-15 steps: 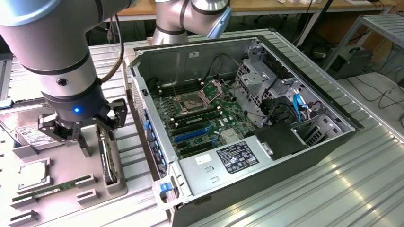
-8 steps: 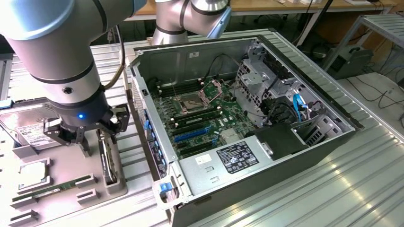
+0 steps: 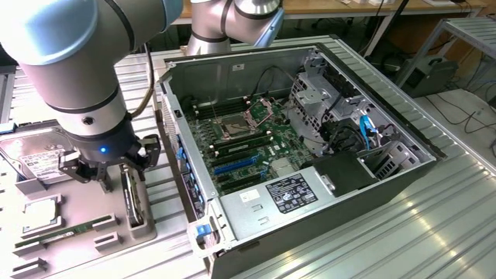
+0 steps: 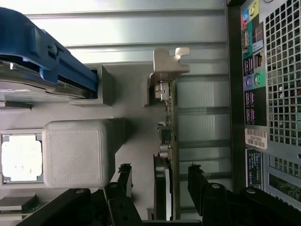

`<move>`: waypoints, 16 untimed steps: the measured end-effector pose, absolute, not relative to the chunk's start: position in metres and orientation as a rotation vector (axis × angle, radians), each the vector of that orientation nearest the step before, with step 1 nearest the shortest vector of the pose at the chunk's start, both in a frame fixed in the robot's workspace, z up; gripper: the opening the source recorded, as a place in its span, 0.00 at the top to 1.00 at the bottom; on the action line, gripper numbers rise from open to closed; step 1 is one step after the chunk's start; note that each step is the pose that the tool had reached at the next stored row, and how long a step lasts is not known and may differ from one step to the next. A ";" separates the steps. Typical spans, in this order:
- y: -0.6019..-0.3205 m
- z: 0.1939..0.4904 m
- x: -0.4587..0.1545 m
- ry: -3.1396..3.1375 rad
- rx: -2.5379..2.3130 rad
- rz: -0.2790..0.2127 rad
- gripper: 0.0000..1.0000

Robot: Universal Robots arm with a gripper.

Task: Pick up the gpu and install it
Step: 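Pick up the gpu and move the gpu toward the slot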

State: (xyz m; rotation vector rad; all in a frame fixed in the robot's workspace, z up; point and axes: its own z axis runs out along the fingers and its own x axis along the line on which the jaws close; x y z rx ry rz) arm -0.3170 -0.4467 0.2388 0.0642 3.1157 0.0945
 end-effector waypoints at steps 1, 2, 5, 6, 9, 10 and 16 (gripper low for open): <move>-0.447 0.237 -0.317 3.116 0.068 0.094 0.40; -0.447 0.234 -0.317 3.115 0.074 0.094 0.40; -0.447 0.229 -0.317 3.115 0.087 0.094 0.40; -0.447 0.228 -0.317 3.115 0.091 0.094 0.40; -0.447 0.224 -0.317 3.114 0.103 0.094 0.40; -0.447 0.224 -0.317 3.114 0.105 0.094 0.40; -0.447 0.224 -0.317 3.114 0.105 0.094 0.40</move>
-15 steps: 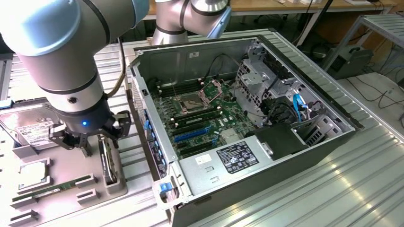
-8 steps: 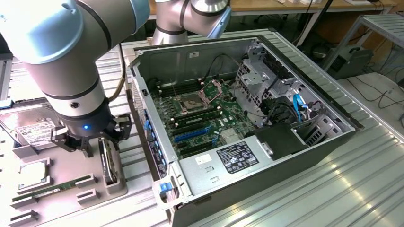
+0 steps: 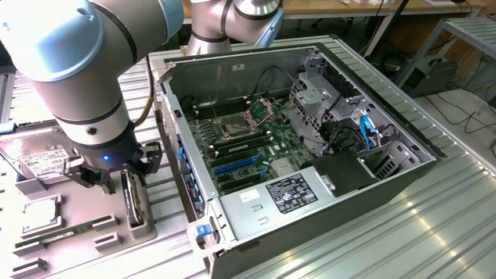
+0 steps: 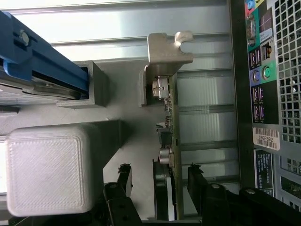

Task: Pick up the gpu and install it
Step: 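Pick up the gpu and move the gpu toward the slot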

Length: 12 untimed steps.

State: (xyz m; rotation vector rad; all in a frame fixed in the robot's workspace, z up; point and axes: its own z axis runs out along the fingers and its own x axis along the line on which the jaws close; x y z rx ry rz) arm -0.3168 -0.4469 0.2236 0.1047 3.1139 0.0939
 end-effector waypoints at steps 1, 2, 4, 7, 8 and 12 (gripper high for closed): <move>-0.447 0.224 -0.317 3.114 0.105 0.094 0.41; -0.447 0.224 -0.317 3.114 0.105 0.094 0.41; -0.447 0.224 -0.317 3.114 0.105 0.094 0.49; -0.447 0.223 -0.317 3.114 0.105 0.094 0.49; -0.447 0.223 -0.317 3.114 0.105 0.094 0.49; -0.448 0.222 -0.316 3.114 0.105 0.094 0.49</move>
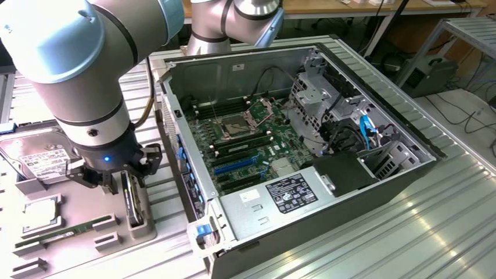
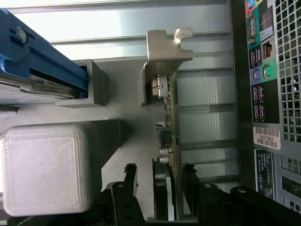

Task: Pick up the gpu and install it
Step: 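Pick up the gpu and move the gpu toward the slot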

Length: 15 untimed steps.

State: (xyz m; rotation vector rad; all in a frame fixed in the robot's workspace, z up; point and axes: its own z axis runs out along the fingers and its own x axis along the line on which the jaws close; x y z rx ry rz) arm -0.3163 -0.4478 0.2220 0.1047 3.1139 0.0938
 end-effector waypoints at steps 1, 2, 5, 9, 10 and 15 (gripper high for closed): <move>-0.448 0.222 -0.316 3.114 0.105 0.094 0.49; -0.448 0.222 -0.316 3.114 0.105 0.094 0.49; -0.448 0.222 -0.316 3.114 0.105 0.094 0.57; -0.448 0.222 -0.316 3.114 0.105 0.094 0.64; -0.448 0.221 -0.316 3.114 0.105 0.094 0.64; -0.448 0.221 -0.316 3.114 0.104 0.091 0.64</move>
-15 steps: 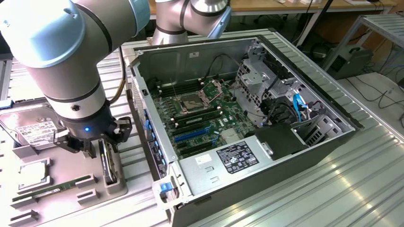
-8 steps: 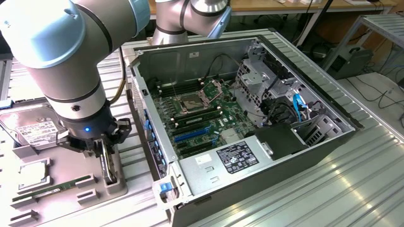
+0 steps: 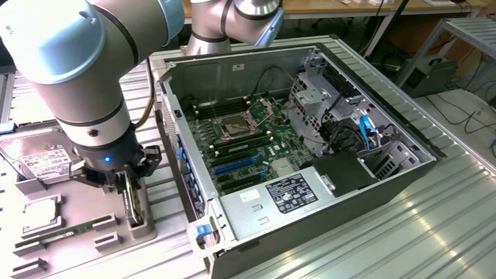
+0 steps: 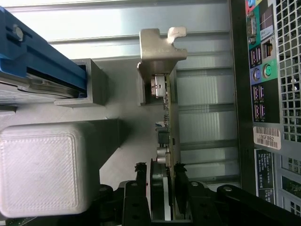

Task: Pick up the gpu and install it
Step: 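Pick up the gpu and move the gpu toward the slot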

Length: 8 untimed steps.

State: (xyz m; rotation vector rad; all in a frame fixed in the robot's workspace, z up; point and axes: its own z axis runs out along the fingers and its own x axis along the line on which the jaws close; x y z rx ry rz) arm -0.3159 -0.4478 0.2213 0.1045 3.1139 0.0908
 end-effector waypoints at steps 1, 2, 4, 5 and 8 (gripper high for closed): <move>-0.448 0.221 -0.316 3.114 0.104 0.090 0.64; -0.448 0.221 -0.316 3.114 0.104 0.090 0.64; -0.448 0.221 -0.315 3.114 0.104 0.090 0.64; -0.448 0.221 -0.314 3.114 0.104 0.090 0.64; -0.448 0.221 -0.311 3.114 0.105 0.090 0.64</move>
